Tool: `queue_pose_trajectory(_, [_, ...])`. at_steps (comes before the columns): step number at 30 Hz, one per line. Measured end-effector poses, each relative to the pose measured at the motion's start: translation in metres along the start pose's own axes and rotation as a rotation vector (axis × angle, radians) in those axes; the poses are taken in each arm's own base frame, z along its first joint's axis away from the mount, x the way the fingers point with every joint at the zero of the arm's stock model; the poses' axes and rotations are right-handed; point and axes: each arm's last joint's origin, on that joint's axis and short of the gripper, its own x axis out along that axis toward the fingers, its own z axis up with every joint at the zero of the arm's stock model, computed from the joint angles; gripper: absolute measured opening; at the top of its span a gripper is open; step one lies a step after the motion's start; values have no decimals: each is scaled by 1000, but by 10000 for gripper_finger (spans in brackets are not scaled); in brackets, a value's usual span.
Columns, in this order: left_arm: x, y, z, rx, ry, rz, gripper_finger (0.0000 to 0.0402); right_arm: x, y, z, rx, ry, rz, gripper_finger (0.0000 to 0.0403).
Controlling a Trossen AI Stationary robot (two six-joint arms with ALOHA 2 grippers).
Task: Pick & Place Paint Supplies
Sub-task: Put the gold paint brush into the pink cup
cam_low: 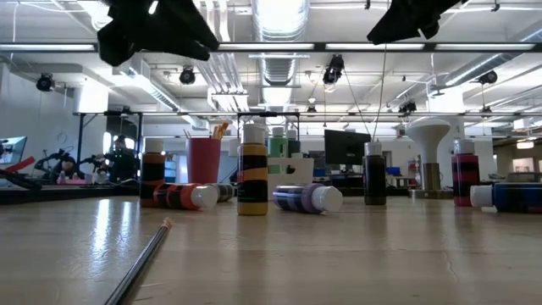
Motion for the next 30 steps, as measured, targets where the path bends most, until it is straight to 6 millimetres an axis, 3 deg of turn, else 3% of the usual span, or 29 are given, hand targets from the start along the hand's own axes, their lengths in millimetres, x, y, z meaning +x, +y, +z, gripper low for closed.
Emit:
queue_pose_trajectory(9, [11,-15,-14,-62,116,8,112,1,0,-1,-1,11,-1,185])
queue_pose_trajectory(22, [21,-20,-30,-309,153,65,112,2,3,-5,-19,29,54,169])
queue_pose_trajectory(30, [28,-38,-50,-426,358,137,112,4,4,-11,-53,65,50,188])
